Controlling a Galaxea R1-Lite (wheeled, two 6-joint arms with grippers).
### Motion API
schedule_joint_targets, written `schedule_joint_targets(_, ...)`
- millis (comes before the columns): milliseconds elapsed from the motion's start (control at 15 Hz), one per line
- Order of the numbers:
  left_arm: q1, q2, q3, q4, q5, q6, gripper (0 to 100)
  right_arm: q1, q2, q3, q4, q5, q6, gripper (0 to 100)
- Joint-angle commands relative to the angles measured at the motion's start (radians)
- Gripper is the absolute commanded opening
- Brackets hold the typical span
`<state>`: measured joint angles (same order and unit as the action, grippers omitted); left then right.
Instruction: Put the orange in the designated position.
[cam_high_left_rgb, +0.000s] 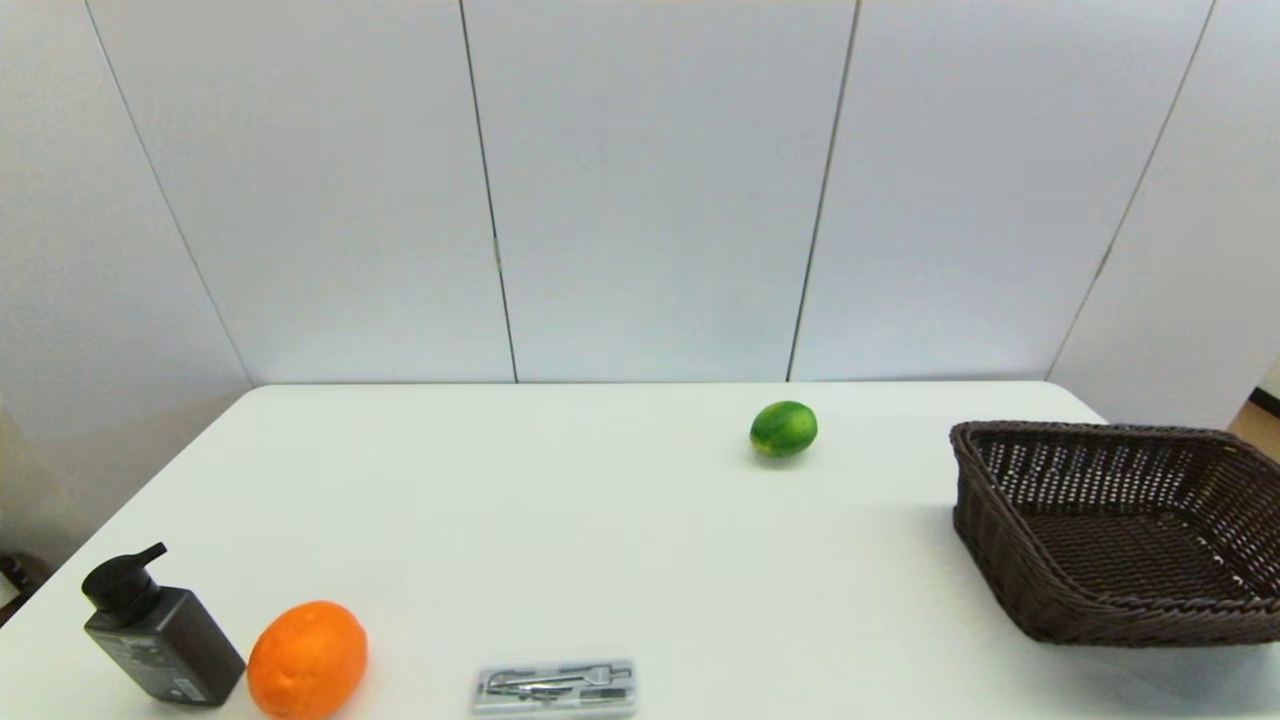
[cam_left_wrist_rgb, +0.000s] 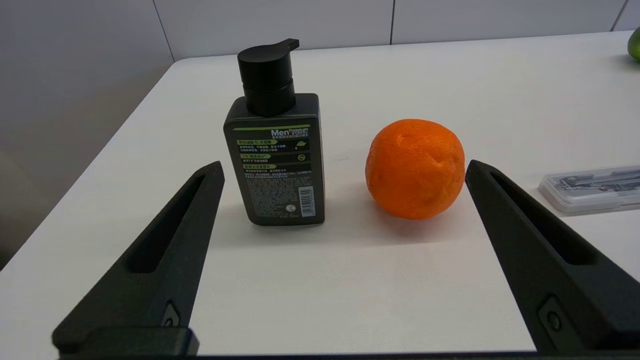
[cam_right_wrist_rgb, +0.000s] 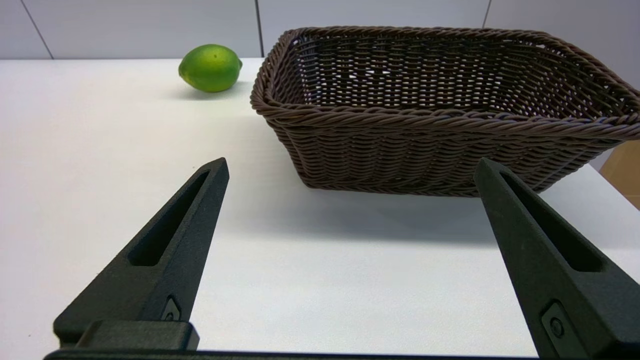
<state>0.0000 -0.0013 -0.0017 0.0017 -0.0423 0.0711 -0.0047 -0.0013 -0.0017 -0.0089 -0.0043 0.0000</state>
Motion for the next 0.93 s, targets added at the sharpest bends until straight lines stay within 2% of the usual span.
schedule_joint_targets(67,0.000,0.000,0.000,0.000,-0.001,0.001,100,0.000,0.000,0.000,0.000,0.000,0.000,100)
schedule_joint_targets(733,0.000,0.000,0.000,0.000,-0.001,0.001,100,0.000,0.000,0.000,0.000,0.000,0.002,100)
schedule_joint_targets(933,0.000,0.000,0.000,0.000,-0.001,0.001,100,0.000,0.001,0.000,0.000,-0.014,0.017,100)
